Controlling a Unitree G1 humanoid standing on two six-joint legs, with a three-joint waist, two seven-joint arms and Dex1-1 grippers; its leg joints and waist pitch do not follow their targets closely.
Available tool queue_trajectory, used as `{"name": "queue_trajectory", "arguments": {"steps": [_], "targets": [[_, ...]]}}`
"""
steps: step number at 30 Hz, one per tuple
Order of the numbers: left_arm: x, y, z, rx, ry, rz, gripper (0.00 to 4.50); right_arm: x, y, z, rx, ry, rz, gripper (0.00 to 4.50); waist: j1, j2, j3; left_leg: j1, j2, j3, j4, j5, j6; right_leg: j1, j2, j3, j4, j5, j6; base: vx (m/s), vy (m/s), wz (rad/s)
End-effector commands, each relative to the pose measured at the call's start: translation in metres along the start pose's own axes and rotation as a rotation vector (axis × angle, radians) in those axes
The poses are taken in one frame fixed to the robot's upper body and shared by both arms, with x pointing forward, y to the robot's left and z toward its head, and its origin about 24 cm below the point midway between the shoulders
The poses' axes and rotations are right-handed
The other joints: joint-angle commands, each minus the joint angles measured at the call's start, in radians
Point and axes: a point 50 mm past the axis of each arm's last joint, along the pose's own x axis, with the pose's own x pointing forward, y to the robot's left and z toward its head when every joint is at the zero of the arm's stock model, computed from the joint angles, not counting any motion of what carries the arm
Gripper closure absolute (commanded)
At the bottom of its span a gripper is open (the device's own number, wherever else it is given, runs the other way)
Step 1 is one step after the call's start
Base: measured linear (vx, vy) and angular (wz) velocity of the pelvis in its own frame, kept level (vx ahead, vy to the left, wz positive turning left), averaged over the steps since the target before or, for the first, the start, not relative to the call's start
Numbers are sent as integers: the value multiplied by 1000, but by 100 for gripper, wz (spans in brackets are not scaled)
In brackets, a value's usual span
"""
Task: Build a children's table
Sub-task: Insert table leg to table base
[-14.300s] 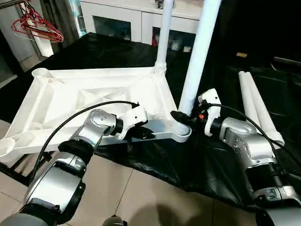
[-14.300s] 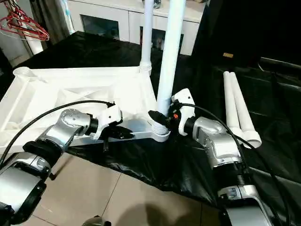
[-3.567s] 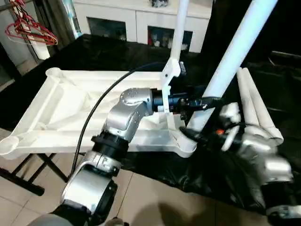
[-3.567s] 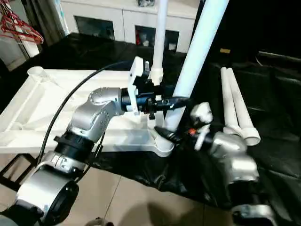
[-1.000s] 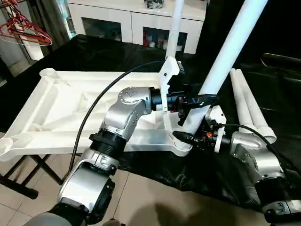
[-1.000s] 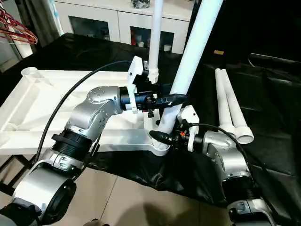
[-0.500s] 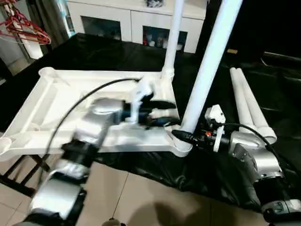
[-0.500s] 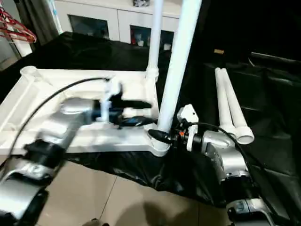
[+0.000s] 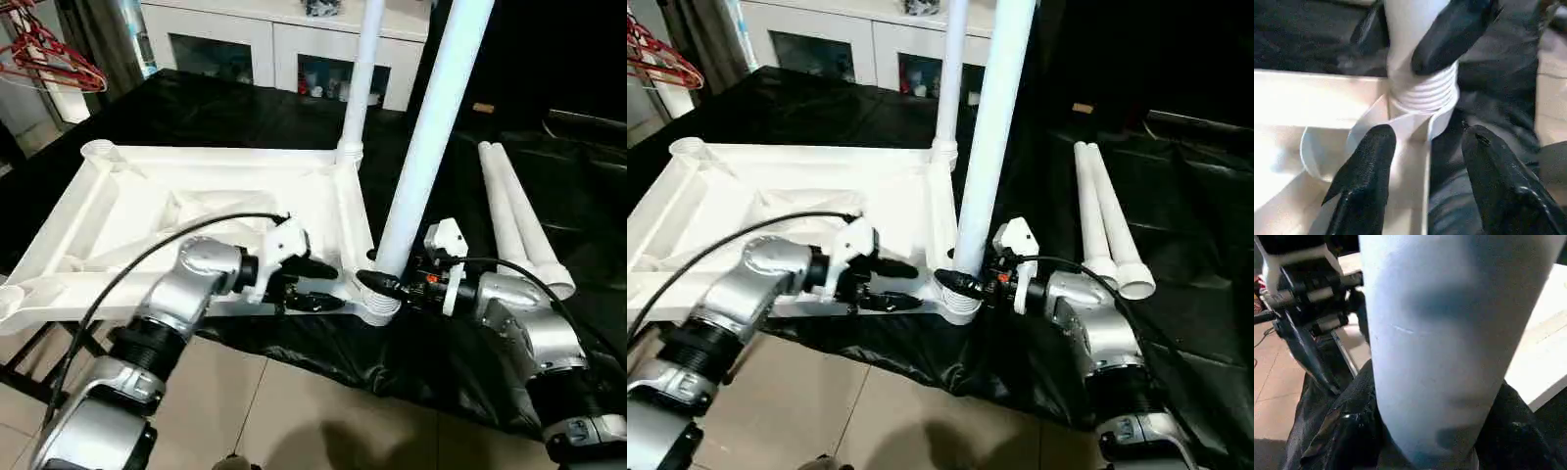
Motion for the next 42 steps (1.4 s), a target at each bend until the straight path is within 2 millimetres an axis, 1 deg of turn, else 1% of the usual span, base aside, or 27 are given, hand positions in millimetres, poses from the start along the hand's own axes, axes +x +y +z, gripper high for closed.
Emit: {"name": "queue_trajectory", "arguments": {"steps": [1,2,6,7,8,9,10,11,13,14,16,18,19,20,21,23,25,26,28,30,32,33,34,35,37,40,42], "targets": [[0,-1,-6,3,33,-4,232,3,4,-11,26,41,6,252,8,-6,-64,8,47,-26,-73,-204,32,50,-76,59,-83,-278,-171,0,0,0],[0,-1,-7,-5,37,-10,236,2,4,-12,26,41,2,252,7,-3,-64,9,49,-27,-74,-204,31,50,-76,59,-81,-269,-177,0,0,0],[-2,-1,-14,18,93,-2,268,1,4,-13,26,38,-6,252,5,0,-64,10,49,-26,-74,-211,31,50,-75,59,-78,-240,-194,0,0,0],[-3,0,-16,27,108,11,276,1,4,-13,26,37,-9,252,3,-2,-63,9,48,-26,-74,-217,33,50,-73,59,-81,-246,-188,0,0,0],[-3,1,-17,28,112,17,282,1,4,-13,26,37,-9,252,5,-1,-65,11,47,-26,-72,-217,33,50,-75,59,-81,-250,-186,0,0,0],[-3,2,-17,29,113,19,282,1,4,-13,26,37,-10,252,5,-1,-66,11,48,-26,-73,-214,31,51,-75,59,-79,-245,-187,0,0,0],[-4,3,-18,32,117,20,300,1,4,-13,26,36,-10,252,7,0,-65,10,49,-26,-73,-211,32,50,-76,59,-80,-239,-193,0,0,0],[-4,3,-18,32,117,19,300,1,4,-13,26,36,-10,252,6,-1,-65,9,48,-26,-73,-215,31,51,-76,59,-79,-241,-194,0,0,0],[-4,4,-18,36,118,12,319,1,4,-13,25,35,-11,252,7,-1,-64,10,49,-26,-73,-219,29,51,-77,59,-80,-251,-194,0,0,0],[-4,4,-18,37,119,10,325,1,4,-13,25,35,-11,252,7,2,-64,10,48,-26,-73,-221,29,50,-77,59,-81,-254,-193,0,0,0],[-5,5,-17,47,132,4,349,1,3,-13,24,34,-12,252,7,1,-64,12,48,-26,-73,-231,26,49,-77,59,-84,-273,-188,0,0,0],[-5,6,-17,48,134,4,349,1,3,-13,24,34,-13,252,7,0,-63,11,49,-27,-74,-232,25,50,-77,58,-84,-281,-185,0,0,0],[-5,7,-17,46,134,0,374,1,3,-13,24,34,-13,252,7,0,-64,12,48,-27,-74,-232,24,50,-78,59,-85,-286,-182,0,0,0],[-5,7,-17,45,133,-1,374,1,3,-13,24,34,-13,252,7,0,-63,12,48,-26,-73,-232,25,49,-77,59,-85,-287,-182,0,0,0],[-5,7,-17,44,134,-5,388,0,3,-13,23,35,-14,252,8,0,-63,10,49,-27,-74,-230,24,50,-78,59,-84,-285,-183,0,0,0],[-5,7,-18,45,146,-19,394,0,2,-13,21,38,-15,252,8,-1,-64,10,48,-26,-73,-224,27,50,-77,58,-83,-273,-185,0,0,0],[-5,7,-19,46,151,-21,419,-1,2,-13,20,39,-14,252,9,-1,-64,10,49,-27,-73,-224,28,51,-78,58,-82,-276,-186,0,0,0],[-6,6,-20,46,158,-24,419,-1,2,-13,18,39,-12,252,8,-2,-64,9,49,-27,-74,-224,28,51,-78,58,-82,-279,-185,0,0,0],[-6,6,-21,51,169,-26,441,-2,2,-13,16,39,-10,252,9,-2,-65,10,50,-27,-73,-217,30,51,-79,58,-81,-270,-188,0,0,0],[-6,6,-21,55,177,-25,447,-3,2,-13,14,39,-6,252,9,-3,-65,10,49,-27,-73,-212,33,51,-78,59,-80,-261,-189,0,0,0],[-8,11,-21,60,181,27,450,-6,2,-11,4,21,-3,252,9,-9,-66,8,49,-25,-71,-203,38,52,-79,58,-79,-253,-191,0,0,0],[-8,11,-21,60,181,27,450,-6,2,-11,4,21,-3,252,10,-8,-66,8,50,-26,-71,-202,39,51,-80,58,-79,-253,-191,0,0,0],[-9,14,-21,60,181,62,450,-9,0,-10,4,3,-23,252,10,-12,-65,8,49,-24,-70,-201,43,50,-79,59,-80,-254,-189,0,0,0],[-9,15,-21,60,181,74,450,-10,-1,-10,7,-6,-34,252,13,-9,-65,10,50,-25,-70,-202,41,50,-80,59,-80,-258,-189,0,0,0],[-9,16,-21,58,176,88,450,-11,-3,-9,9,-16,-53,252,14,-11,-65,11,49,-24,-70,-206,41,48,-79,58,-81,-269,-187,0,0,0],[-12,21,-19,57,164,144,450,-15,-9,-9,-1,-38,-125,252,15,-14,-63,10,48,-25,-71,-218,36,48,-81,58,-86,-317,-167,0,0,0],[-13,23,-18,60,161,155,450,-16,-12,-9,4,-57,-164,252,14,-14,-63,10,47,-26,-71,-217,32,47,-82,58,-88,-333,-160,0,0,0]]}}
